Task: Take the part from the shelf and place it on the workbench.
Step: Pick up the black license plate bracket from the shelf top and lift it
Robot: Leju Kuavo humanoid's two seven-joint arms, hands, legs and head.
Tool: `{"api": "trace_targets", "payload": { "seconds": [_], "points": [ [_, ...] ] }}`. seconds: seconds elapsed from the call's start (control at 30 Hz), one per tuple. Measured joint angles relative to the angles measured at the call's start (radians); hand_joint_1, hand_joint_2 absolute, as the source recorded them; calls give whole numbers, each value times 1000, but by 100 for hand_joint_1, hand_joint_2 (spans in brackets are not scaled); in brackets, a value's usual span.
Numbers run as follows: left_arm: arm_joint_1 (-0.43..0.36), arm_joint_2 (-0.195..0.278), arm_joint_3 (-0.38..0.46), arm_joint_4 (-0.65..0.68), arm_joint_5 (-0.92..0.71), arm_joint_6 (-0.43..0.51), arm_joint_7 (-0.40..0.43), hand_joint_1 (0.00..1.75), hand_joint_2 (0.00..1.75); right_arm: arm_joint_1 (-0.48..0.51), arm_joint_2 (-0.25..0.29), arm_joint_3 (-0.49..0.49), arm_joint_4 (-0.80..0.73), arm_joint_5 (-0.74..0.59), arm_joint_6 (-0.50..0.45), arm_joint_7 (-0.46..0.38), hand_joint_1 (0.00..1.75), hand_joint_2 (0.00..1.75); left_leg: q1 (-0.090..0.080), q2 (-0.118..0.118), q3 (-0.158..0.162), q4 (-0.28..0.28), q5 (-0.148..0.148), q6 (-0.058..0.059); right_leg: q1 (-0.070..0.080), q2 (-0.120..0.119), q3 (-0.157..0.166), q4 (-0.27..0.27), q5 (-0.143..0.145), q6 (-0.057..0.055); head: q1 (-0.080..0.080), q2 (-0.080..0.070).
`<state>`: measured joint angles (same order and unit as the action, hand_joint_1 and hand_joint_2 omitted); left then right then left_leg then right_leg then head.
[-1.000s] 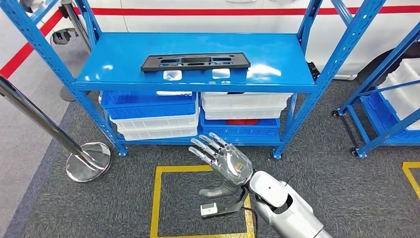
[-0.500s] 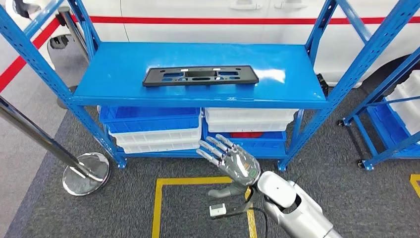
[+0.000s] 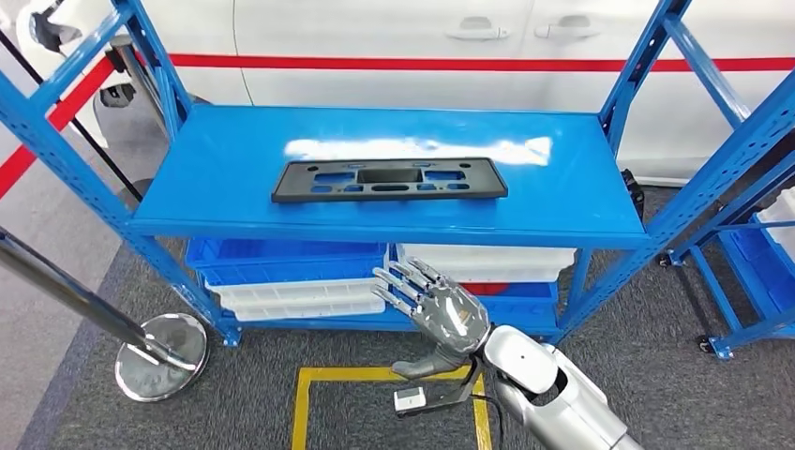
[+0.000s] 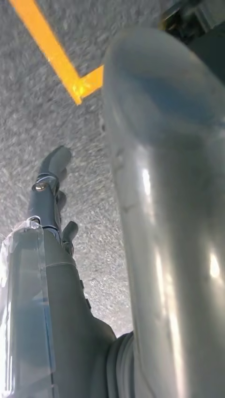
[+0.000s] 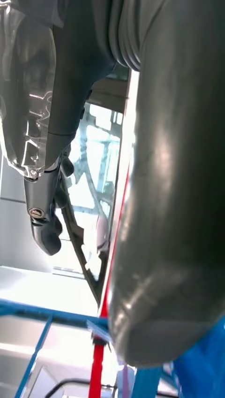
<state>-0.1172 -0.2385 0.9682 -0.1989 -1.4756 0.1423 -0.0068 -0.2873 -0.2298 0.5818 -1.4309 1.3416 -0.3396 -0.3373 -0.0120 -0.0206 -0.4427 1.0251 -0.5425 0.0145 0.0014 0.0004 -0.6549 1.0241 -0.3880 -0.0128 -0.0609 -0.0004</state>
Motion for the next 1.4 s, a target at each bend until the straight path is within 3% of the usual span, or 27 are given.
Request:
{"api": "trace_targets", "payload": {
  "seconds": [0.03,0.1,0.17,0.23,0.27,0.3,0.37,0.4,0.43,0.53,0.57,0.6,0.67,0.7,0.73,0.77,0.83,0.9,0.97,1.07,1.17,1.2,1.23,1.27,1.3,1.33,1.4],
  "points": [
    [-2,0,0,0,0,0,0,0,0,-2,-3,0,0,0,0,-2,0,0,1,2,-16,40,10,-7,-2,0,13,-4,-9,-6,0,0],
    [-4,0,0,0,1,0,-1,0,0,-4,-11,0,0,-1,-1,-7,0,0,5,6,-88,156,4,-21,-4,-2,39,-9,-28,-13,0,0],
    [-1,-1,0,0,3,1,-2,0,0,-4,-15,1,2,-3,-1,-11,0,0,10,8,-172,254,-52,-31,-5,-1,64,-10,-52,-16,0,0],
    [4,0,0,0,6,2,-2,0,0,-3,-15,1,4,-6,-1,-13,0,0,14,10,-225,266,-102,-35,-6,0,94,-10,-77,-15,0,0],
    [5,1,0,0,8,3,-2,0,0,-3,-15,1,5,-7,-1,-14,0,0,14,11,-233,233,-95,-36,-7,1,112,-10,-90,-13,0,0],
    [6,1,0,0,9,3,-2,0,0,-3,-15,1,6,-8,-1,-14,0,0,14,11,-232,180,-56,-34,-7,1,131,-10,-104,-10,0,0],
    [9,1,0,1,12,3,-2,0,0,-4,-15,2,9,-10,-2,-14,0,0,13,11,-227,61,84,-25,-6,2,160,-10,-128,-3,0,0],
    [10,1,0,1,13,2,-3,0,0,-5,-15,4,11,-11,-2,-14,0,0,10,11,-225,26,138,-17,-5,3,167,-10,-138,3,0,0],
    [11,2,0,2,15,0,-5,0,0,-6,-15,6,12,-11,-3,-14,0,0,7,11,-225,8,168,-9,-4,4,172,-13,-146,9,0,0],
    [7,1,1,2,14,-1,-8,0,0,-11,-15,7,13,-13,-5,-14,0,0,9,10,-210,-3,165,13,-6,4,184,-15,-165,28,0,0],
    [5,1,1,2,13,-1,-8,0,0,-13,-14,7,13,-13,-6,-13,0,0,12,10,-205,-8,164,19,-7,4,174,9,-180,32,0,0],
    [3,0,1,2,12,-1,-9,0,0,-15,-12,7,13,-14,-6,-12,0,0,14,10,-200,-13,162,23,-9,3,153,52,-204,36,1,0],
    [0,0,0,2,11,-2,-8,0,0,-16,-9,7,14,-15,-6,-11,0,0,12,10,-194,-13,155,29,-11,2,76,184,-255,42,1,0],
    [0,0,0,2,11,-2,-8,0,0,-15,-8,7,14,-15,-6,-10,0,0,11,10,-191,-12,151,30,-12,2,40,236,-264,43,1,0],
    [1,0,1,2,11,-2,-8,0,0,-14,-8,7,15,-15,-6,-10,0,0,10,9,-187,-12,146,31,-13,2,17,258,-254,43,1,0],
    [2,0,1,2,11,-2,-8,0,0,-14,-8,7,15,-15,-5,-10,0,0,9,8,-182,-11,142,30,-14,2,13,239,-223,41,1,0],
    [2,0,1,2,12,-2,-7,0,0,-17,-8,7,16,-15,-5,-10,0,0,7,6,-170,-10,135,28,-12,-2,55,112,-136,31,1,0],
    [1,0,1,2,12,-2,-7,0,0,-20,-7,7,16,-15,-5,-10,0,0,3,6,-165,-9,129,21,-5,-8,92,10,-89,21,1,0],
    [1,-1,1,2,12,-2,-7,0,0,-23,-7,7,16,-16,-5,-10,0,0,2,6,-165,-10,127,12,0,-9,97,-11,-85,15,0,0],
    [0,0,0,2,11,-2,-7,0,0,-26,-10,7,16,-19,-4,-10,0,0,3,8,-174,15,108,-5,-8,-8,103,-22,-77,3,0,0],
    [0,0,0,1,11,-4,-7,0,0,-31,-12,6,18,-22,-2,-10,0,0,10,11,-256,191,18,-23,-13,-12,106,-27,-77,-6,0,0],
    [1,0,0,1,11,-4,-7,0,0,-31,-12,6,19,-23,-1,-10,0,0,13,12,-287,250,-3,-28,-13,-12,107,-26,-78,-6,0,0],
    [1,1,0,1,11,-4,-7,0,0,-31,-12,6,21,-23,-1,-10,0,0,15,12,-302,279,-5,-31,-14,-12,108,-26,-80,-5,0,0],
    [1,1,0,1,10,-4,-7,0,0,-32,-12,6,23,-24,0,-9,0,0,18,13,-299,269,13,-33,-14,-12,110,-26,-82,-4,0,0],
    [1,1,0,1,10,-4,-7,0,0,-34,-12,6,26,-25,2,-9,0,0,20,13,-277,220,46,-34,-15,-11,114,-26,-85,-1,0,0],
    [0,2,0,1,10,-4,-7,0,0,-38,-12,6,29,-28,4,-8,0,0,21,13,-242,147,85,-33,-16,-11,118,-25,-89,2,0,0],
    [-1,2,0,2,10,-4,-6,0,0,-54,-12,3,42,-35,7,-6,0,0,20,11,-184,27,126,-26,-13,-8,123,-22,-97,12,0,0]
  ]
}}
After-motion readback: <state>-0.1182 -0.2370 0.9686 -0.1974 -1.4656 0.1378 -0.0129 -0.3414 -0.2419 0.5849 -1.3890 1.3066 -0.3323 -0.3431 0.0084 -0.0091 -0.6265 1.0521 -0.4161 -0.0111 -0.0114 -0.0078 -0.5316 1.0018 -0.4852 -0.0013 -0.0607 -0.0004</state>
